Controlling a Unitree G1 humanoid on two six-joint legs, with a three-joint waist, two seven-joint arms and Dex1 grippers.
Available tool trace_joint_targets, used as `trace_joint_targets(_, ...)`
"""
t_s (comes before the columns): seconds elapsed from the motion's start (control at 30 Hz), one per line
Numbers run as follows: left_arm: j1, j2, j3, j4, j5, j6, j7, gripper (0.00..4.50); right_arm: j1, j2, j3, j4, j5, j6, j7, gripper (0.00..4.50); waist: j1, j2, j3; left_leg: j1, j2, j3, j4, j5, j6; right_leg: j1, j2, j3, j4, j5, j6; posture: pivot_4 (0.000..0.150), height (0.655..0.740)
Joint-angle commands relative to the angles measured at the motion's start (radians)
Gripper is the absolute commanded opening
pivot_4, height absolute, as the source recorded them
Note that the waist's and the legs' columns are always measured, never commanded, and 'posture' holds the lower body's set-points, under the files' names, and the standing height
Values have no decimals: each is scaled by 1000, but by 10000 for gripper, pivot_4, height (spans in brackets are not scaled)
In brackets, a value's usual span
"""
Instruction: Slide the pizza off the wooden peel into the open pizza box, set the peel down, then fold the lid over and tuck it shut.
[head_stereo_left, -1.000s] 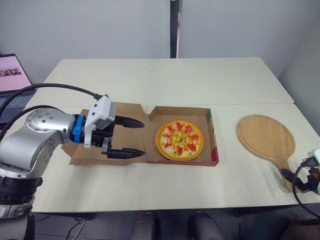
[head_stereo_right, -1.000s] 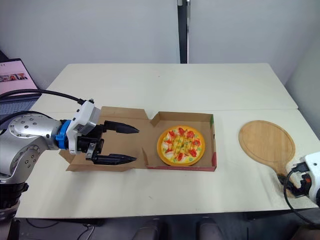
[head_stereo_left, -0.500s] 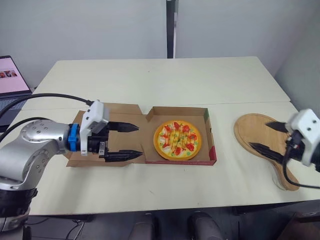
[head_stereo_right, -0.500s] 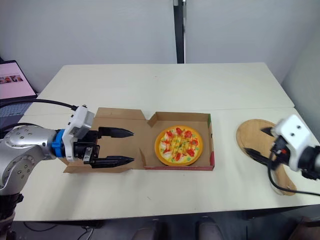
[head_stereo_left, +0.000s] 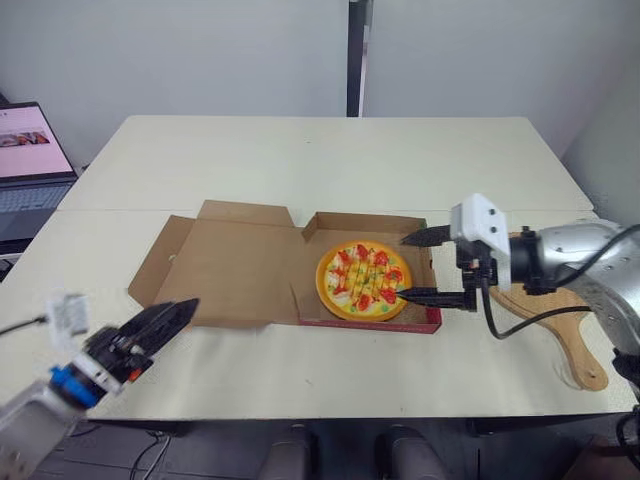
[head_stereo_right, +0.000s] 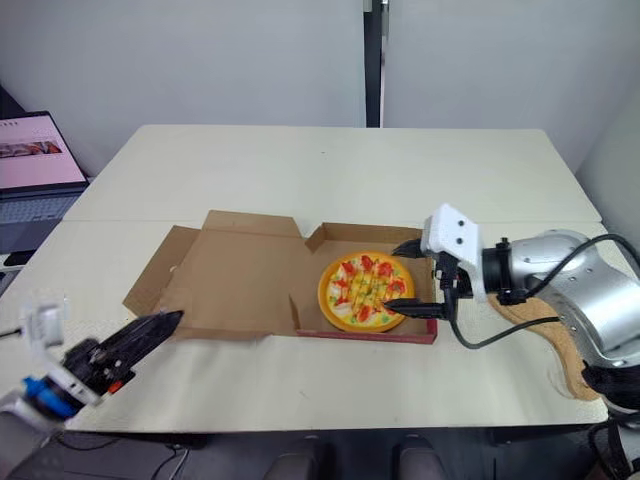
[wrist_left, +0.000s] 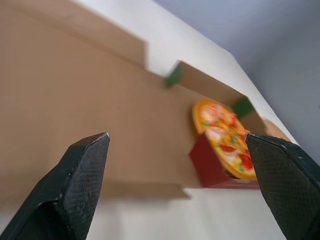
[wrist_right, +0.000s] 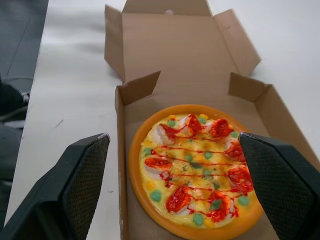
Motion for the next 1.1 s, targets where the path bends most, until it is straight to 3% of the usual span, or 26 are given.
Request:
trace_joint_targets(0.03, 61, -61, 36, -52, -128, -19, 148, 45000, -43, 12, 17, 17, -31, -49, 26, 44308, 3, 0, 0, 0, 0, 0, 0, 0, 0, 0, 0, 0, 0, 0, 0, 1500, 7318)
trace_joint_targets(0.13, 84, -127, -8, -61, -261, -39, 303, 45000, -50, 20, 31, 28, -46, -66, 38, 44308, 6, -1, 0, 0, 0, 0, 0, 0, 0, 1, 0, 0, 0, 0, -1, 1500, 7318)
trace_joint_targets(0.37, 19, -250, -151, -39, -312, -153, 573, 45000, -56, 27, 38, 40, -66, -79, 55, 44308, 6, -1, -1, 0, 0, 0, 0, 0, 0, 1, 0, 0, 0, 0, -1, 1500, 7318)
trace_joint_targets(0.6, -40, -325, -242, -17, -285, -258, 673, 45000, -63, 33, 40, 38, -77, -72, 63, 44308, 5, -1, -1, 0, 0, 1, 0, 0, 0, 1, 0, 0, 0, 0, -1, 1500, 7318)
trace_joint_targets(0.7, -42, -350, -230, -10, -332, -308, 695, 45000, -62, 28, 40, 33, -76, -66, 64, 44308, 5, -1, -1, 0, -1, 1, 0, 0, 0, 1, 0, 0, 0, 0, -1, 1500, 7318)
trace_joint_targets(1.03, -79, -319, -304, 39, -369, -316, 742, 45000, -77, 32, 44, 32, -74, -56, 65, 44308, 8, -1, -1, 0, -1, 0, 0, 0, 0, 2, 0, 0, 0, 0, -1, 1500, 7318)
trace_joint_targets(1.1, -79, -326, -311, 40, -372, -325, 760, 41124, -78, 31, 45, 33, -76, -55, 65, 45000, 9, -1, -1, 0, -2, 0, 0, 0, 0, 2, 0, 0, 0, 0, -1, 1500, 7318)
